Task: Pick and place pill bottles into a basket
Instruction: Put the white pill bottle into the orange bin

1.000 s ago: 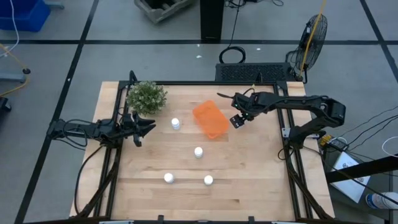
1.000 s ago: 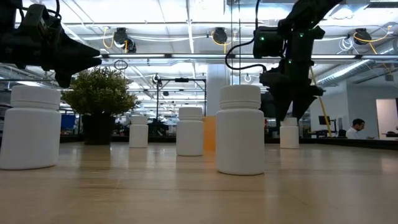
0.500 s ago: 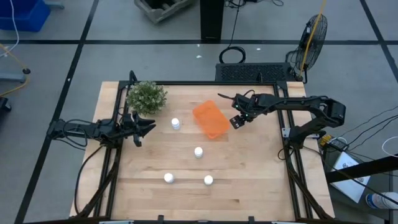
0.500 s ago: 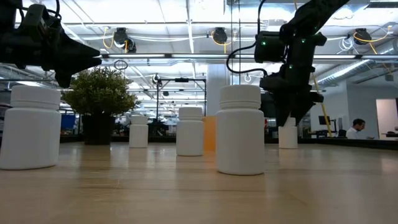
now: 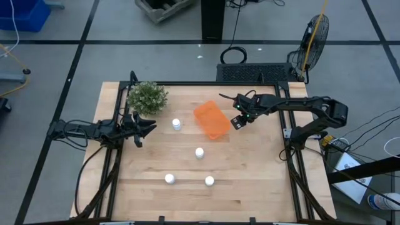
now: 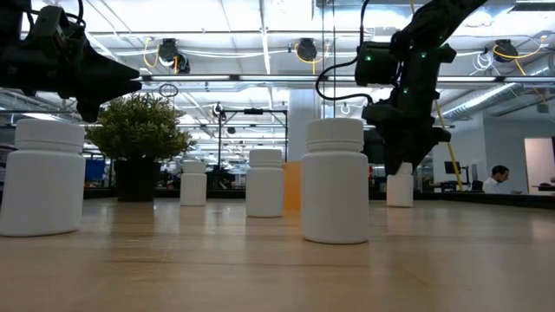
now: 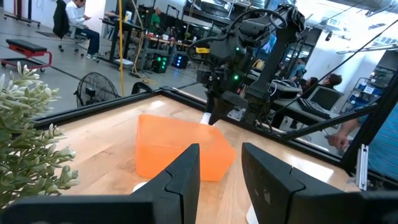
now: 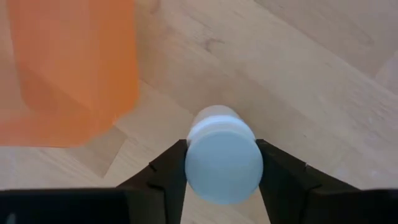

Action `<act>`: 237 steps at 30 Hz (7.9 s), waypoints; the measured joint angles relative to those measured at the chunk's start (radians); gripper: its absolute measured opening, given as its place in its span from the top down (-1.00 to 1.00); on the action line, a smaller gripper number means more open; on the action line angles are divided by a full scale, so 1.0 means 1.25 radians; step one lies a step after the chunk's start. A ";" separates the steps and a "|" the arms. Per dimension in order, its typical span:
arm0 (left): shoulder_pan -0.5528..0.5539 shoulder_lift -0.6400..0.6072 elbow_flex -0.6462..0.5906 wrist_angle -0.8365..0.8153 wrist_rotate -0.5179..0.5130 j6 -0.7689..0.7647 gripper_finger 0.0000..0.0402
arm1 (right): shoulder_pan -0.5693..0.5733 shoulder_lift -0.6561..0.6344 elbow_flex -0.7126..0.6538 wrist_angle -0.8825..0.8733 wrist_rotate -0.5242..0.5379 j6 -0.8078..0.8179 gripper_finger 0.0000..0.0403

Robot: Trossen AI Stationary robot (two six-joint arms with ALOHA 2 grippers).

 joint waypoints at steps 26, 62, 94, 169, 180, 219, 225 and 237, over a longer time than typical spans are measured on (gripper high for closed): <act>0.000 0.000 0.000 -0.002 0.000 0.001 0.39 | 0.105 -0.172 0.007 0.273 0.001 0.027 0.26; 0.000 0.004 -0.001 0.010 0.000 -0.033 0.39 | 0.030 0.344 0.482 0.013 0.047 -0.390 0.26; 0.000 0.004 -0.001 0.011 0.000 -0.064 0.39 | 0.024 0.397 0.481 0.059 0.042 -0.485 0.21; 0.001 0.003 0.000 0.203 0.056 -0.023 0.39 | 0.233 -0.527 -0.388 0.771 -0.122 -0.257 0.99; 0.001 0.003 0.000 0.232 0.049 -0.077 0.39 | 0.320 -0.596 -0.662 1.112 -0.055 -0.246 1.00; 0.002 0.272 0.176 0.215 -0.099 -0.202 0.39 | 0.370 -1.012 -0.669 0.572 0.108 -0.275 1.00; 0.016 0.525 0.362 -0.013 -0.111 -0.238 0.39 | 0.370 -1.012 -0.706 0.612 0.105 -0.243 1.00; 0.111 0.838 0.623 -0.209 -0.033 -0.151 0.39 | 0.370 -1.012 -0.722 0.608 0.106 -0.209 1.00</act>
